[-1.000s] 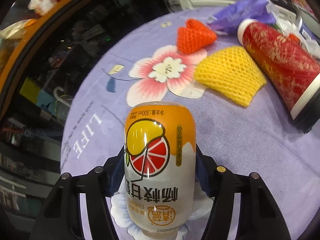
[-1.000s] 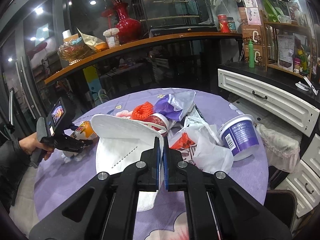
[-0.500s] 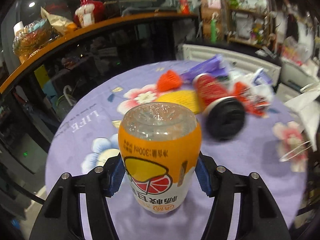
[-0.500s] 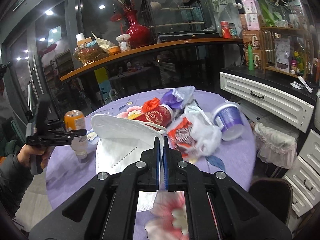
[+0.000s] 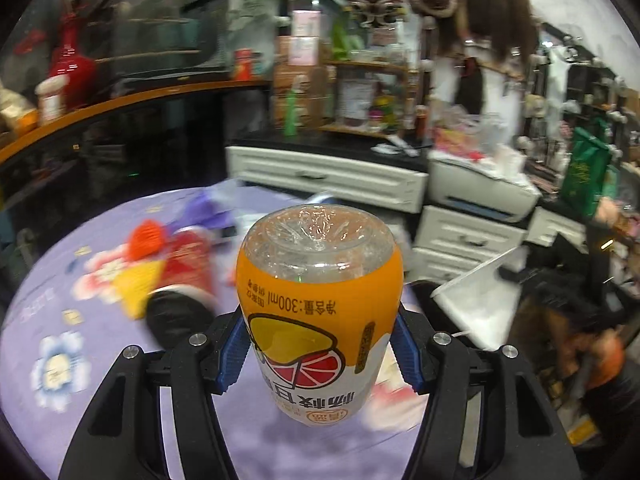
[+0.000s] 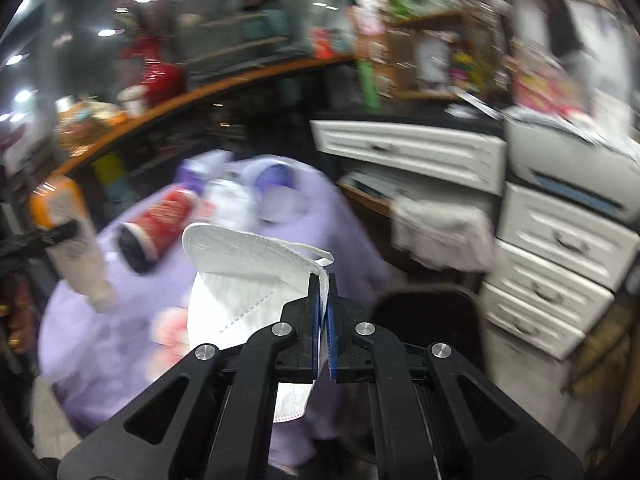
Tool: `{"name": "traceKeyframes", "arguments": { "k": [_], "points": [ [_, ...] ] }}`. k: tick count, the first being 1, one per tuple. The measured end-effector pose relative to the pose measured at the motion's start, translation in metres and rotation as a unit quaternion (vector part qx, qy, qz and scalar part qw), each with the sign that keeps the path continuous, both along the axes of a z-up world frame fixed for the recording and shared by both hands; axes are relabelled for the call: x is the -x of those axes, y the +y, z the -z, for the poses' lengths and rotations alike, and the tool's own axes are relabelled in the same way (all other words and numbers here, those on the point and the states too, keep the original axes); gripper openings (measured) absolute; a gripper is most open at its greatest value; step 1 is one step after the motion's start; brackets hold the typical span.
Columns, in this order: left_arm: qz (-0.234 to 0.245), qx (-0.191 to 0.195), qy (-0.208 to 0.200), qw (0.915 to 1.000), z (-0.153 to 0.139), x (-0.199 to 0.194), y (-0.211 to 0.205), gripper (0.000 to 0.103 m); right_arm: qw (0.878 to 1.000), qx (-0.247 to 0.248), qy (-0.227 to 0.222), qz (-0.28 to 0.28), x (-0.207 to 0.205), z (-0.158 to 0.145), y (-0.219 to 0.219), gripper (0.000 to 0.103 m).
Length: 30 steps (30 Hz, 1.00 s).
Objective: Collect trash
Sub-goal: 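Carry both items to the black bin while the right tool drops the mask inside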
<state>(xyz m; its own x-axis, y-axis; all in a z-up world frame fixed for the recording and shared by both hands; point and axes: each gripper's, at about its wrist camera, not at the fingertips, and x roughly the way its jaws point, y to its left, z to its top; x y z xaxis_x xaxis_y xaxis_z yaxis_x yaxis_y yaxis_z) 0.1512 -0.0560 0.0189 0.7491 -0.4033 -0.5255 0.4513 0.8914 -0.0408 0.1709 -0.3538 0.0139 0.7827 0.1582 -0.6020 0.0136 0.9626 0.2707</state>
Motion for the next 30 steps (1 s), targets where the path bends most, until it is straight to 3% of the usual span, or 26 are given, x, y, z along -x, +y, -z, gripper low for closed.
{"name": "traceKeyframes", "arguments": {
  "k": [4, 10, 16, 19, 21, 25, 30],
  "points": [
    [0.042, 0.013, 0.004, 0.999, 0.003, -0.009, -0.047, 0.061, 0.997, 0.028, 0.054, 0.049, -0.013, 0.046, -0.031, 0.004],
    [0.087, 0.009, 0.026, 0.9959, 0.019, -0.016, -0.11, 0.061, 0.986, 0.028, 0.147, 0.08, -0.034, 0.13, -0.058, 0.004],
    [0.114, -0.011, 0.045, 0.9924, 0.043, -0.016, -0.158, 0.061, 0.973, 0.022, 0.21, 0.09, -0.041, 0.187, -0.06, 0.004],
    [0.12, -0.034, 0.048, 0.991, 0.06, -0.016, -0.181, 0.061, 0.97, 0.007, 0.222, 0.097, -0.038, 0.2, -0.061, 0.005],
    [0.121, -0.038, 0.054, 0.9903, 0.068, -0.017, -0.191, 0.061, 0.967, -0.002, 0.231, 0.104, -0.036, 0.205, -0.065, 0.012],
    [0.117, -0.037, 0.074, 0.9897, 0.081, -0.026, -0.201, 0.061, 0.97, 0.001, 0.21, 0.122, -0.027, 0.193, -0.07, 0.064],
    [0.108, -0.047, 0.097, 0.9883, 0.105, -0.034, -0.214, 0.061, 0.973, 0.008, 0.177, 0.149, -0.014, 0.17, -0.082, 0.068]
  ]
}}
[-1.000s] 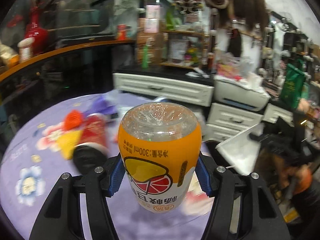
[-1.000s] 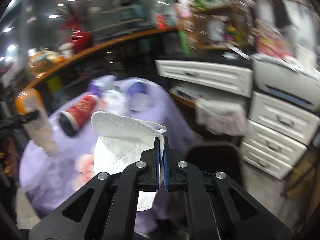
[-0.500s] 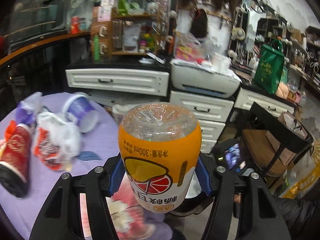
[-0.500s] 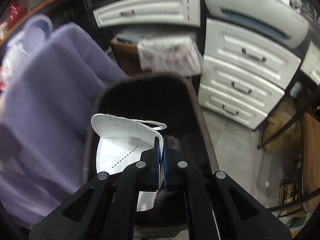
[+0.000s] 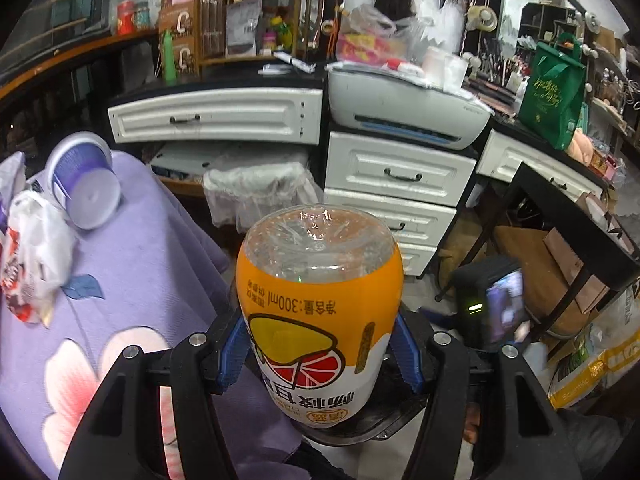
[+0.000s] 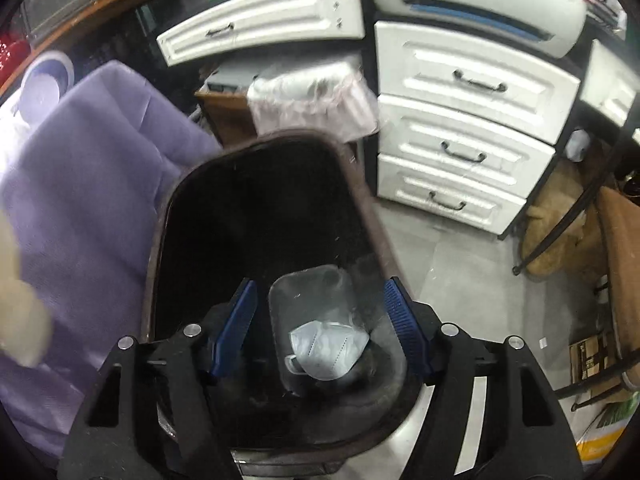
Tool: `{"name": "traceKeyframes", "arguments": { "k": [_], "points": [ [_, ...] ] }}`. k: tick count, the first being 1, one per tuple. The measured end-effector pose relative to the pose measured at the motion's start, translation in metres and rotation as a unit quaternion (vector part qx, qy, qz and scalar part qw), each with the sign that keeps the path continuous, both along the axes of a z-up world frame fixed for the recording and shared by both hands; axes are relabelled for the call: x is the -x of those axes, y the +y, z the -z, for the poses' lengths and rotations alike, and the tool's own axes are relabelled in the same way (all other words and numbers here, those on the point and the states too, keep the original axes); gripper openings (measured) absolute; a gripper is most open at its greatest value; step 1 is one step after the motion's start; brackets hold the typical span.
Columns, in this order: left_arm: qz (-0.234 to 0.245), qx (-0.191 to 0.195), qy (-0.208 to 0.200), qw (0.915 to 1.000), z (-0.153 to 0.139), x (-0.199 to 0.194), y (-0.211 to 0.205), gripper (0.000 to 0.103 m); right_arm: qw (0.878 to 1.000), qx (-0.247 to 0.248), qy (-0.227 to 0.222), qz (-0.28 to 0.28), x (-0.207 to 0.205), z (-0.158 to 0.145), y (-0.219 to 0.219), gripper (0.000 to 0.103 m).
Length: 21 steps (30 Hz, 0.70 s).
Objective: Collect trash
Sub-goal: 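Carry both items to the black bin while the right tool drops the mask inside, then open the left tool over the black bin to drop the juice bottle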
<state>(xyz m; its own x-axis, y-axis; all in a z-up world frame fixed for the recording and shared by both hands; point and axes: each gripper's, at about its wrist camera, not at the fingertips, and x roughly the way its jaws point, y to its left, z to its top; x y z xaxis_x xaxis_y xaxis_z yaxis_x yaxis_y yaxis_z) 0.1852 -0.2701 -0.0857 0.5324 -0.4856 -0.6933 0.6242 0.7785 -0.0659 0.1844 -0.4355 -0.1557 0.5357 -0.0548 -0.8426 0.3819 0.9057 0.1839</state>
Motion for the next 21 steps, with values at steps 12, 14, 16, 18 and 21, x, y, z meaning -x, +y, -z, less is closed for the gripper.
{"name": "traceKeyframes", "arguments": {
  "k": [12, 14, 16, 18, 21],
  "points": [
    [0.005, -0.061, 0.059, 0.9964, 0.072, -0.014, -0.052, 0.061, 0.995, 0.056, -0.016, 0.08, 0.064, -0.022, -0.041, 0.076],
    [0.011, -0.075, 0.063, 0.9952, 0.082, -0.013, -0.058, 0.061, 0.994, 0.055, -0.014, 0.094, 0.072, -0.019, -0.048, 0.076],
    [0.018, -0.087, 0.065, 0.994, 0.088, -0.011, -0.064, 0.061, 0.993, 0.05, -0.016, 0.104, 0.076, -0.017, -0.052, 0.076],
    [0.023, -0.1, 0.069, 0.9923, 0.095, -0.01, -0.069, 0.061, 0.993, 0.047, -0.015, 0.108, 0.076, -0.015, -0.055, 0.076],
    [0.024, -0.109, 0.07, 0.9913, 0.101, -0.01, -0.073, 0.061, 0.993, 0.046, -0.015, 0.108, 0.074, -0.014, -0.053, 0.076]
  ]
}}
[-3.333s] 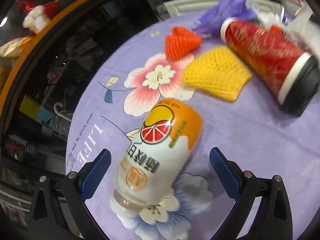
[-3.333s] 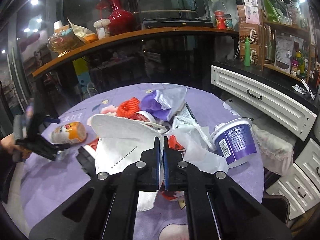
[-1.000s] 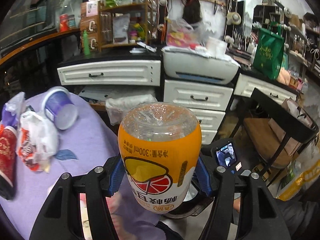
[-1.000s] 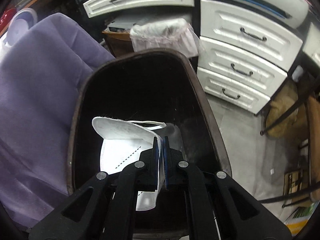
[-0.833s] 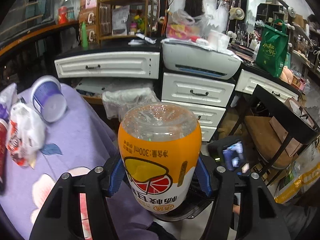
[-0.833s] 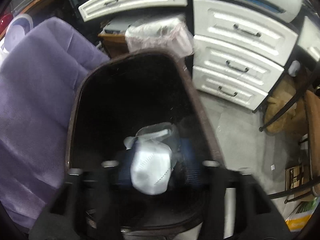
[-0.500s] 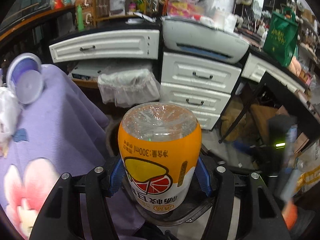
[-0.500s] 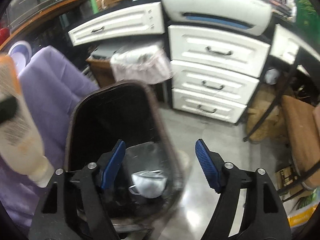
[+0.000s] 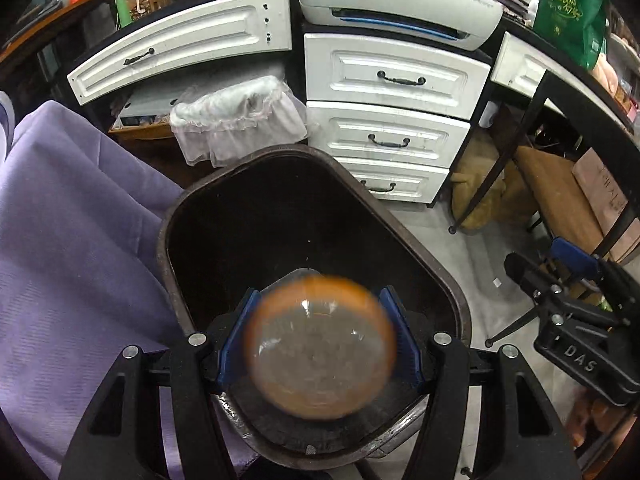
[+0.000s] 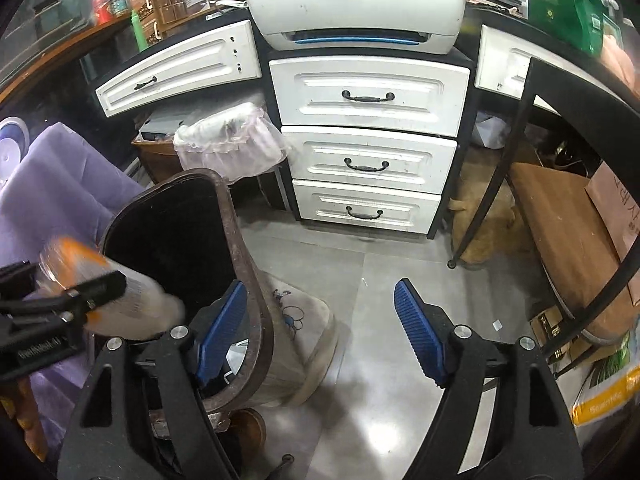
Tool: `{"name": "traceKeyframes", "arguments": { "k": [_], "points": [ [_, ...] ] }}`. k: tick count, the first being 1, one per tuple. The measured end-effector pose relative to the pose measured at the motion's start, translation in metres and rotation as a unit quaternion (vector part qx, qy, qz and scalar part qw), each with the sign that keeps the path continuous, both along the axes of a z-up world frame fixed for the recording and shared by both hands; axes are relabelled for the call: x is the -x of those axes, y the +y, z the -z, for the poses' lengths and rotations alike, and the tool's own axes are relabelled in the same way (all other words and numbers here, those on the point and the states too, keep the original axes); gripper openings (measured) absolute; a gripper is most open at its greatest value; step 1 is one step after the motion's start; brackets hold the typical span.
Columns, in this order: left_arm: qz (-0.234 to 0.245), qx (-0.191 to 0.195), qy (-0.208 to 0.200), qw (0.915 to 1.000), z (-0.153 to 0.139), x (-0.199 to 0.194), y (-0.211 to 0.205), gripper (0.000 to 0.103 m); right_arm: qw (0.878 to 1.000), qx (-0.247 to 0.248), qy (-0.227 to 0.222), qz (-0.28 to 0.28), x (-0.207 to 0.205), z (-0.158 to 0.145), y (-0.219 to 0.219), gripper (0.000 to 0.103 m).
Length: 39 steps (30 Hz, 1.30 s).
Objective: Collect trash
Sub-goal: 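Open the left tool over the black bin to drop the juice bottle, then move the left tool to the red tumbler while the right tool approaches the blue yogurt cup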
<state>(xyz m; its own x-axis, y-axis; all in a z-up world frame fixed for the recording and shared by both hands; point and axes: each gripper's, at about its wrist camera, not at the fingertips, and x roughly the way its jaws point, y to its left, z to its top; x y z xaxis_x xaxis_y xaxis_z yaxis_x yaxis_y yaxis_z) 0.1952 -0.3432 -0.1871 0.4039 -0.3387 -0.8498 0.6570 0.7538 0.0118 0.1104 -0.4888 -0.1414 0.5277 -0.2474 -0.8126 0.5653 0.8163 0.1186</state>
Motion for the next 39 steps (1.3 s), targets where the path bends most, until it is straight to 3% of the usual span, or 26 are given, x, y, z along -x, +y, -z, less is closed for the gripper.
{"name": "traceKeyframes", "arguments": {
  "k": [2, 4, 6, 13, 20, 27, 34, 39],
  "points": [
    [0.003, -0.008, 0.002, 1.0, 0.003, 0.0, -0.002, 0.066, 1.0, 0.001, -0.004, 0.0, 0.0, -0.002, 0.001, 0.076],
    [0.006, -0.018, 0.0, 0.9998, 0.005, 0.0, -0.004, 0.083, 1.0, 0.002, -0.007, -0.001, 0.0, -0.004, 0.002, 0.076],
    [0.008, -0.02, -0.003, 0.9998, 0.005, 0.003, -0.004, 0.088, 1.0, 0.004, -0.011, 0.0, 0.001, -0.007, 0.002, 0.076],
    [0.018, 0.01, -0.021, 0.9996, -0.025, 0.013, 0.006, 0.091, 1.0, 0.011, -0.022, 0.0, 0.001, -0.017, 0.005, 0.076],
    [0.018, 0.068, -0.074, 0.9947, -0.092, 0.027, 0.038, 0.097, 0.999, 0.008, -0.046, -0.013, -0.005, -0.038, 0.014, 0.076],
    [0.006, 0.112, -0.121, 0.9863, -0.15, 0.033, 0.088, 0.097, 0.995, 0.019, -0.08, -0.063, -0.02, -0.075, 0.049, 0.081],
    [-0.037, 0.126, -0.16, 0.9783, -0.179, 0.025, 0.151, 0.098, 0.983, 0.031, -0.117, -0.14, -0.041, -0.115, 0.101, 0.085],
    [-0.083, 0.092, -0.19, 0.9739, -0.191, 0.01, 0.204, 0.098, 0.97, 0.033, -0.141, -0.193, -0.06, -0.139, 0.141, 0.088]
  ]
}}
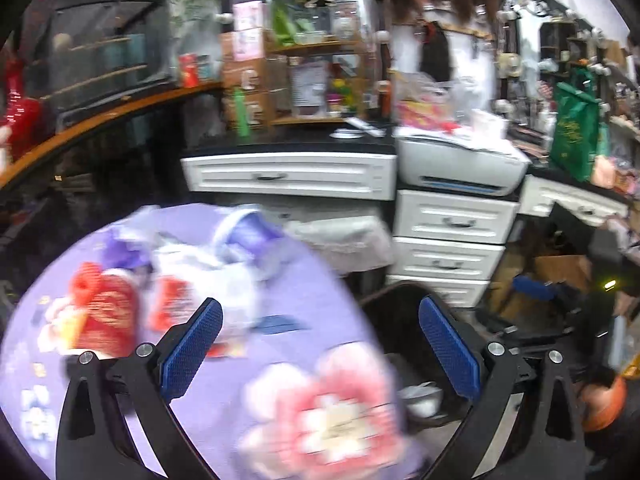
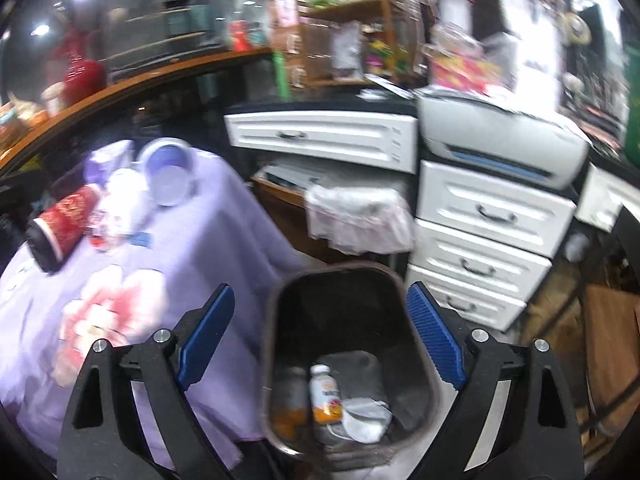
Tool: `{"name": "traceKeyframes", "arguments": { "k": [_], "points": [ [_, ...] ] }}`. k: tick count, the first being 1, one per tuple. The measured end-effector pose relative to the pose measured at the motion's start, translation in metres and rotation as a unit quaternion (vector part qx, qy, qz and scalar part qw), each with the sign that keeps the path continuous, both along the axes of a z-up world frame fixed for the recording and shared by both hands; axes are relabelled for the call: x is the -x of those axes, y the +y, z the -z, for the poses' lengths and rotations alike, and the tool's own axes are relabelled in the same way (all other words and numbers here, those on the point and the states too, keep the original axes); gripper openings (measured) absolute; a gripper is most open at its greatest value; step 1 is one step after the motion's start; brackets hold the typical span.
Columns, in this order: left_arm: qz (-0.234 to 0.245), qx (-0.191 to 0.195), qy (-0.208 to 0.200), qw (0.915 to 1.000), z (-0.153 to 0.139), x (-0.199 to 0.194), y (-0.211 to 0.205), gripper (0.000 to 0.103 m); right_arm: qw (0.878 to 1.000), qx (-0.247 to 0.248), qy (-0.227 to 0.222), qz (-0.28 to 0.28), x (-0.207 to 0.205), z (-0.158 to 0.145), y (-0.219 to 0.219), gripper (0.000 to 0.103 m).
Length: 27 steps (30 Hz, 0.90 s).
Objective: Collect trash
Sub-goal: 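Move the left tool to the red tumbler while the right tool approaches the blue yogurt cup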
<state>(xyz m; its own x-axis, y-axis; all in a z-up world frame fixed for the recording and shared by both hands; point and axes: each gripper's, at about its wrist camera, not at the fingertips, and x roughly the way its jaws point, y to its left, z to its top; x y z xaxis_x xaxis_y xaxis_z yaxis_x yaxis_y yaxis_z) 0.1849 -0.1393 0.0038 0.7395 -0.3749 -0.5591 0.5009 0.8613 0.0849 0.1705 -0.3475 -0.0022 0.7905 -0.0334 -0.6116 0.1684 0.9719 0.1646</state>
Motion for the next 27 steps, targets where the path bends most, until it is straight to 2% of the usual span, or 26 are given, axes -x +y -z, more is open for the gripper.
{"name": "traceKeyframes", "arguments": {
  "k": [5, 9, 14, 20, 27],
  "points": [
    [-0.062, 0.002, 0.005, 0.998, -0.007, -0.019, 0.064, 0.097, 0.999, -0.001, -0.015, -0.052, -0.019, -0.017, 0.036, 0.088],
    [-0.115, 0.007, 0.018, 0.9932, -0.007, -0.029, 0.117, 0.097, 0.996, -0.001, -0.024, -0.082, -0.035, -0.027, 0.061, 0.088],
    [-0.155, 0.001, 0.036, 0.9873, -0.001, -0.047, 0.16, 0.097, 0.993, -0.005, -0.02, -0.115, -0.055, -0.033, 0.083, 0.089],
    [-0.159, -0.017, 0.088, 0.9832, 0.012, -0.08, 0.184, 0.097, 0.99, 0.006, -0.013, -0.142, -0.076, -0.038, 0.104, 0.089],
    [-0.137, -0.052, 0.165, 0.9753, 0.022, -0.139, 0.174, 0.097, 0.987, 0.011, -0.007, -0.158, -0.089, -0.039, 0.116, 0.089]
  ]
}}
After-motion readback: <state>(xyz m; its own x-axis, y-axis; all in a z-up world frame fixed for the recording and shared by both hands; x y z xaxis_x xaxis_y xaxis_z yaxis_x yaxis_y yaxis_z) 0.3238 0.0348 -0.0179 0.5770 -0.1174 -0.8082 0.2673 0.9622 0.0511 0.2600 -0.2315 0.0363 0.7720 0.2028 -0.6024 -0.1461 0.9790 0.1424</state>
